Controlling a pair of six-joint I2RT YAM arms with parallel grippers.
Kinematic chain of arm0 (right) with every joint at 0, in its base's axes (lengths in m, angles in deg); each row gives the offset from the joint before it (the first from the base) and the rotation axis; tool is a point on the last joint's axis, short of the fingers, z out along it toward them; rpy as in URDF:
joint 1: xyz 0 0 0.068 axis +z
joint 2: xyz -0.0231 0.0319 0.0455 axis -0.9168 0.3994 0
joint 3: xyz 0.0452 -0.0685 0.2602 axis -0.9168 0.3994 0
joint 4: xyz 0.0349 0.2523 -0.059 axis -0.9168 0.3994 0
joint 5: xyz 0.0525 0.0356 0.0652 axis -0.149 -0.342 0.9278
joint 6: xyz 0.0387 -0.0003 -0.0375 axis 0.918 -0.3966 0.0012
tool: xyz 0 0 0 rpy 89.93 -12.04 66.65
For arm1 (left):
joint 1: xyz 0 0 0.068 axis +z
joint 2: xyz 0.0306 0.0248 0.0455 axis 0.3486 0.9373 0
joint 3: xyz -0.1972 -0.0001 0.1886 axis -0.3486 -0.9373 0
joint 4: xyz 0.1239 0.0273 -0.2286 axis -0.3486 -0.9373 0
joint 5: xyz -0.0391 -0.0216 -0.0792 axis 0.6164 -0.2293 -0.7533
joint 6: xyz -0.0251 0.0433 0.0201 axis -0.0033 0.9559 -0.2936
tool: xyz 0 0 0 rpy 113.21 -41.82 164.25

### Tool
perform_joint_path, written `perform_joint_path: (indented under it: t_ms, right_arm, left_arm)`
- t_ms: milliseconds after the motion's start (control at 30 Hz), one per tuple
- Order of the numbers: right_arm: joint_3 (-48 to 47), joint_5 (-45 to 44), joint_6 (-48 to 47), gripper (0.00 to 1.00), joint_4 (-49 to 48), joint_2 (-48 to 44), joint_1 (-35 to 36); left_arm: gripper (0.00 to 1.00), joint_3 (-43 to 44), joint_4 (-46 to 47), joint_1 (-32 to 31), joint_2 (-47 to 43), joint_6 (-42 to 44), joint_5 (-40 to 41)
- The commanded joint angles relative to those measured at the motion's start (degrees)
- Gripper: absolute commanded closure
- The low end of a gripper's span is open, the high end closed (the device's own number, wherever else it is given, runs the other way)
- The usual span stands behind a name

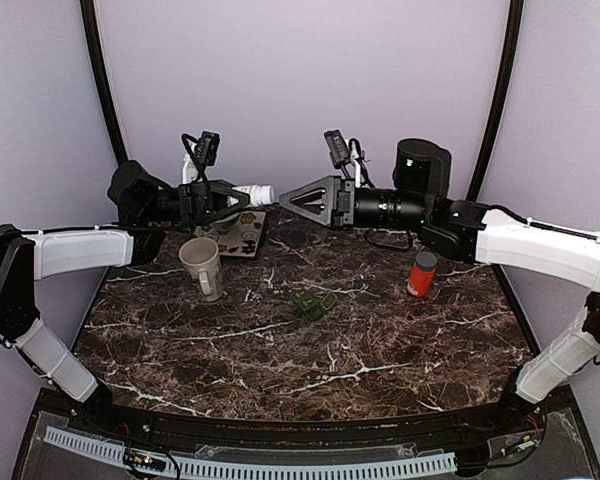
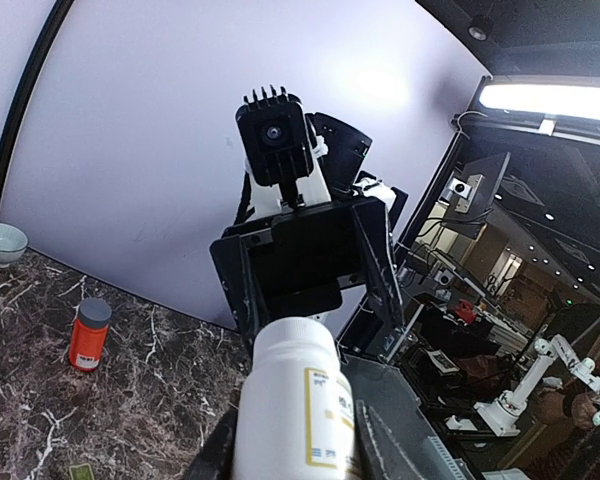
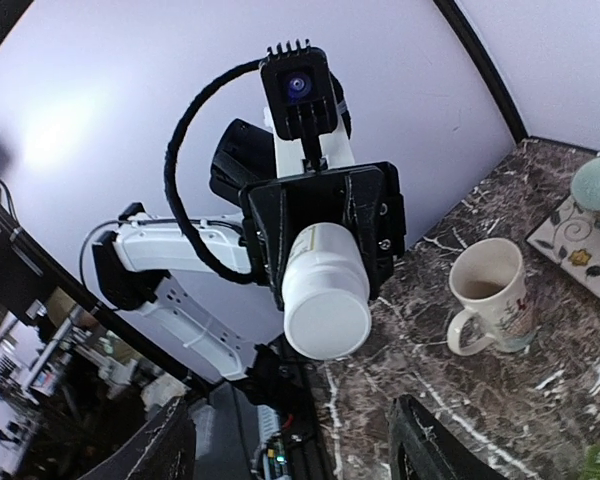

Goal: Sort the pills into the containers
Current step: Unscrew the lid of the pill bottle.

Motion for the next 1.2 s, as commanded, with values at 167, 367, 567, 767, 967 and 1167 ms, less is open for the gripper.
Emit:
perform_joint_path:
  t_ms: [167, 367, 567, 767, 967, 1167]
  right_arm:
    - [2.6, 0.7, 27.9, 0.36, -13.0, 2.0, -1.0]
    - [0.4, -0.6, 29.6, 0.36, -10.4, 3.0, -1.2]
    - [-1.0, -1.1, 30.0, 0.37, -9.4, 4.1, -1.4]
    - [-3.0, -0.5, 30.3, 0.37, -9.0, 6.0, -1.7]
    - [-5.1, 0.1, 30.3, 0.4, -8.0, 8.3, -1.7]
    - [-5.6, 0.4, 30.2, 0.43, -7.7, 9.0, -1.8]
  left_arm:
    - [1.0, 0.9, -4.7, -0.3, -1.4, 9.5, 0.8]
    - [1.0, 0.4, -5.6, -0.3, -2.1, 10.8, 0.8]
    - [1.0, 0.6, -6.9, -0.3, -2.4, 11.7, 0.8]
    - [1.0, 0.6, -8.0, -0.5, -2.6, 12.9, 0.8]
    - [1.0, 0.5, -9.5, -0.6, -2.9, 14.1, 1.0]
    - [1.0, 0.5, -9.7, -0.6, -2.7, 14.6, 1.2]
